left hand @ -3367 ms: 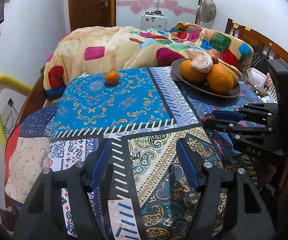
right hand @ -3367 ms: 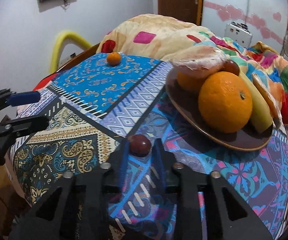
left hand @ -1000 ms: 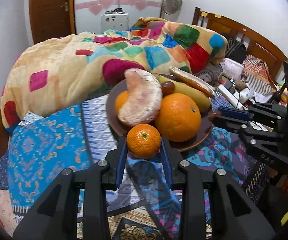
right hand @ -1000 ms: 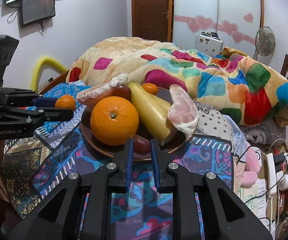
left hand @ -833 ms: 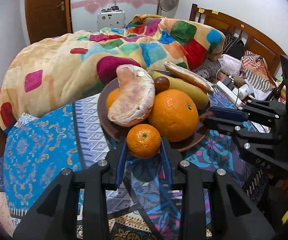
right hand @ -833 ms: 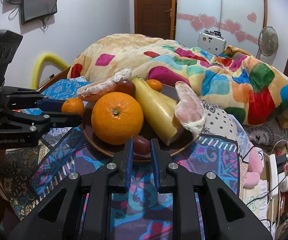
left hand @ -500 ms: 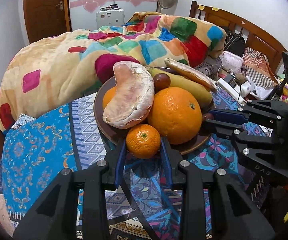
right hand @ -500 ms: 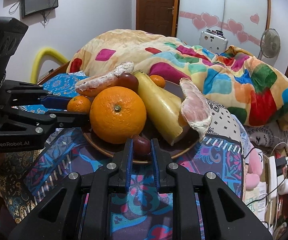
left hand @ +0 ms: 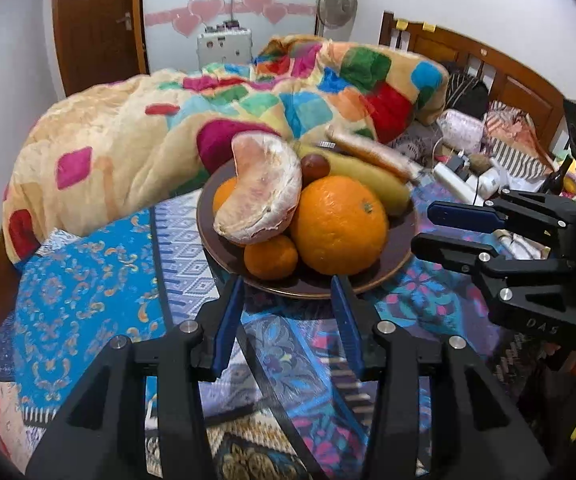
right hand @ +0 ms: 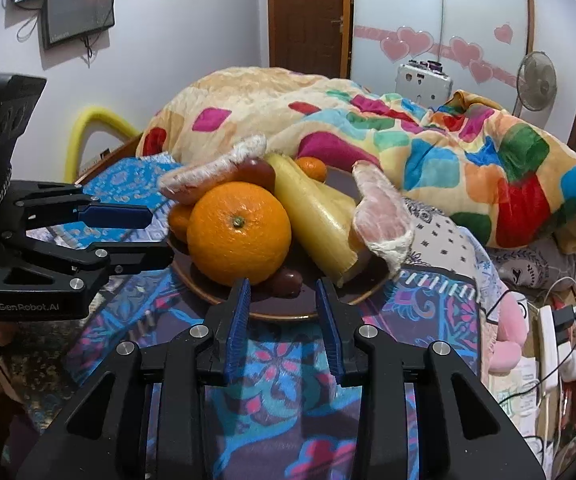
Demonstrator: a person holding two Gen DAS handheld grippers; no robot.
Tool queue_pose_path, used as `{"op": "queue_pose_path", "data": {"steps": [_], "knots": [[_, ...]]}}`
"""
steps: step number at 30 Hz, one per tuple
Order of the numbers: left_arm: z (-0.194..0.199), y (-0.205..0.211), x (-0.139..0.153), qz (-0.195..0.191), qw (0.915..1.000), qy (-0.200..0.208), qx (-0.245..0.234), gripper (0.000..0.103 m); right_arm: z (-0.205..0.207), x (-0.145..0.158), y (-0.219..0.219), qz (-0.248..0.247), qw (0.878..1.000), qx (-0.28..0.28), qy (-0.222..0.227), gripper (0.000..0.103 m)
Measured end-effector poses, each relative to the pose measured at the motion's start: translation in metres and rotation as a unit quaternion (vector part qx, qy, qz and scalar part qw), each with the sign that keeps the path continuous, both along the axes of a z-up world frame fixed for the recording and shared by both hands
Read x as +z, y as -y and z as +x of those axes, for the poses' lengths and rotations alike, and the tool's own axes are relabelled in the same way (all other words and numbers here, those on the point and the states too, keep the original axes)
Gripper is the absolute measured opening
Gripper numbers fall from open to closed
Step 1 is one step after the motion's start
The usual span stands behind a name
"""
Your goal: Organize fruits
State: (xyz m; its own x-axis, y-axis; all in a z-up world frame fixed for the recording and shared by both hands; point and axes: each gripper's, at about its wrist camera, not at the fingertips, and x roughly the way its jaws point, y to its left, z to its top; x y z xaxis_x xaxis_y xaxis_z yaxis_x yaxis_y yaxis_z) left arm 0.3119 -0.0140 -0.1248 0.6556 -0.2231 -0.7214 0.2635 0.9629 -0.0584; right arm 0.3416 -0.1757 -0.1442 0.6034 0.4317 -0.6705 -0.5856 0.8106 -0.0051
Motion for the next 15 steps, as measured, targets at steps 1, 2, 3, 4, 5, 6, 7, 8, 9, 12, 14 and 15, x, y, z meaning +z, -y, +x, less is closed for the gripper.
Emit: {"op": "queue_pose_path", "data": {"steps": [1, 2, 3, 4, 5, 6, 7, 8, 9, 12, 14, 15], "knots": [[-0.007, -0.001, 0.006, -0.003, 1.0, 0.008, 0.002, 0.045, -0.004, 0.005, 0.002, 0.004, 1.0, -0.001, 0.005, 0.031], [-0.016, -0.002, 0.016, -0.006, 0.9998, 0.02, 0.004, 0.045, -0.01, 0.012, 0.005, 0.008, 1.0, -0.004, 0.012, 0.031], [-0.022, -0.002, 0.021, -0.007, 0.9996, 0.027, 0.006, 0.045, -0.015, 0.018, 0.007, 0.012, 1.0, -0.007, 0.019, 0.031], [-0.033, -0.003, 0.032, -0.008, 0.9991, 0.041, 0.011, 0.045, -0.024, 0.028, 0.01, 0.018, 0.999, -0.012, 0.03, 0.031], [-0.04, -0.003, 0.04, -0.01, 0.9986, 0.051, 0.014, 0.045, -0.03, 0.036, 0.013, 0.023, 0.999, -0.014, 0.037, 0.031], [-0.048, -0.004, 0.048, -0.013, 0.9979, 0.06, 0.017, 0.045, -0.037, 0.043, 0.016, 0.029, 0.999, -0.016, 0.043, 0.031], [-0.058, -0.004, 0.058, -0.016, 0.9972, 0.071, 0.02, 0.045, -0.045, 0.053, 0.02, 0.039, 0.998, -0.019, 0.05, 0.031], [-0.073, -0.004, 0.071, -0.02, 0.9958, 0.086, 0.023, 0.045, -0.056, 0.064, 0.024, 0.05, 0.997, -0.022, 0.06, 0.031], [-0.08, -0.003, 0.078, -0.022, 0.9949, 0.096, 0.024, 0.045, -0.066, 0.073, 0.027, 0.059, 0.996, -0.024, 0.069, 0.031], [-0.118, 0.001, 0.108, -0.027, 0.9894, 0.139, 0.031, 0.045, -0.099, 0.1, 0.035, 0.084, 0.991, -0.028, 0.103, 0.031], [-0.145, 0.005, 0.125, -0.027, 0.9841, 0.172, 0.037, 0.045, -0.118, 0.114, 0.039, 0.099, 0.987, -0.028, 0.12, 0.031], [-0.16, 0.007, 0.133, -0.027, 0.9805, 0.19, 0.042, 0.046, -0.126, 0.12, 0.041, 0.106, 0.986, -0.029, 0.128, 0.031]]}}
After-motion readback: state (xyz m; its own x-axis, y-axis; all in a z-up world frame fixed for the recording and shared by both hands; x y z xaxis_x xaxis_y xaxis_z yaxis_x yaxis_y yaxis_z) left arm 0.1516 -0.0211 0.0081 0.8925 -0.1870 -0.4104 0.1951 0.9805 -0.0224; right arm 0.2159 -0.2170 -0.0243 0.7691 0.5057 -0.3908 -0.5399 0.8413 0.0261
